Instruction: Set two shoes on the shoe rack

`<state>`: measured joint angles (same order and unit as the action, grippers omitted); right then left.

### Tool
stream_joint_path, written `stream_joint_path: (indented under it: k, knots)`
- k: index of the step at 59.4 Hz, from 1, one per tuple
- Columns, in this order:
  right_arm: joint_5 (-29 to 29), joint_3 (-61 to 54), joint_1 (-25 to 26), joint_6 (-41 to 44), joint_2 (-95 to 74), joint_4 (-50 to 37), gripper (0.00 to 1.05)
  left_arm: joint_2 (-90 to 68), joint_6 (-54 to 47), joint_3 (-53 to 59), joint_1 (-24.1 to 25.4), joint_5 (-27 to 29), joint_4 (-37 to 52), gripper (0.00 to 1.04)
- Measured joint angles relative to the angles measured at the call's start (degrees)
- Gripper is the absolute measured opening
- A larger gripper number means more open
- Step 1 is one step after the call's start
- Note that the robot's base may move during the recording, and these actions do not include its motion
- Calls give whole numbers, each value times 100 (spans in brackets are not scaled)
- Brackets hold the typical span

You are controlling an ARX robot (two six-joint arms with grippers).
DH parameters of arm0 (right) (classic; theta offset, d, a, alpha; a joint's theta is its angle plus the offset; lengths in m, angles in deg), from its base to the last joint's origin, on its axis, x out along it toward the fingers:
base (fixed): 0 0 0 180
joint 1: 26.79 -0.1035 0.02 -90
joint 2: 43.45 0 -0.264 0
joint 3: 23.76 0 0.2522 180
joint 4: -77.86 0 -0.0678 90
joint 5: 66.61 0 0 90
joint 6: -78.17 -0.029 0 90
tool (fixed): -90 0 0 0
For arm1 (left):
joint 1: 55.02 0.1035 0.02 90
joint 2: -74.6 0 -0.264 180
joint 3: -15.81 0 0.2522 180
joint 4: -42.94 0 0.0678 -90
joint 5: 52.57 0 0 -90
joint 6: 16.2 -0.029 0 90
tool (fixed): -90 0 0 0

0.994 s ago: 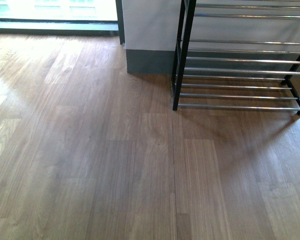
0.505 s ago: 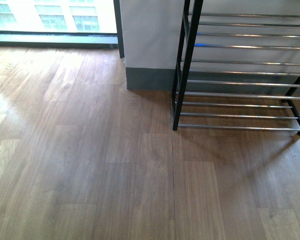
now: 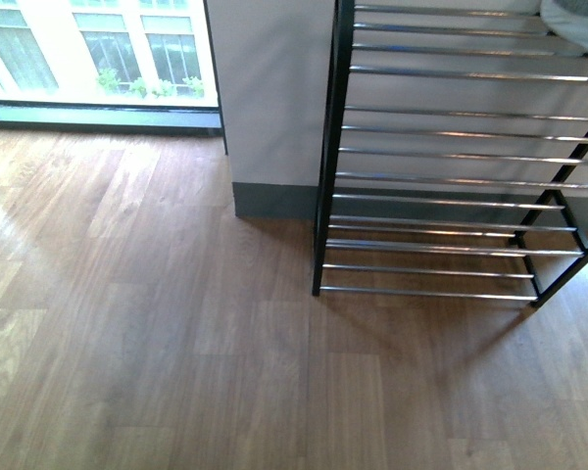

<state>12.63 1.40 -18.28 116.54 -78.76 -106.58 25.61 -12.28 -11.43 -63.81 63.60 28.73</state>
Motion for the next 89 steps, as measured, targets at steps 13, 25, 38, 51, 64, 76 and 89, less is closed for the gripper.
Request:
stream_joint_path:
  k: [13,25,38,51,64,76,89]
  knots:
    - [46,-2,7,0,-7,0,1,-2,0,0,-4,-39,0,1]
    - [26,0,7,0,0,0,1,-2,0,0,-4,-37,0,1]
    - [46,0,7,0,-11,0,1,-2,0,0,-4,-48,0,1]
    - [-151,0,9,-201,-24,-31,1,-11,0,2,2,-2,0,1]
    - [127,337,-861,-1947,-752,-544,1,-11,0,2,0,-22,0,1]
    - [503,1095,-1436,-2098,-2697,-1810,1,-11,0,2,0,-22,0,1]
    - [664,1980,-1438,-1727,-4817,-2253,1,-11,0,2,0,-22,0,1]
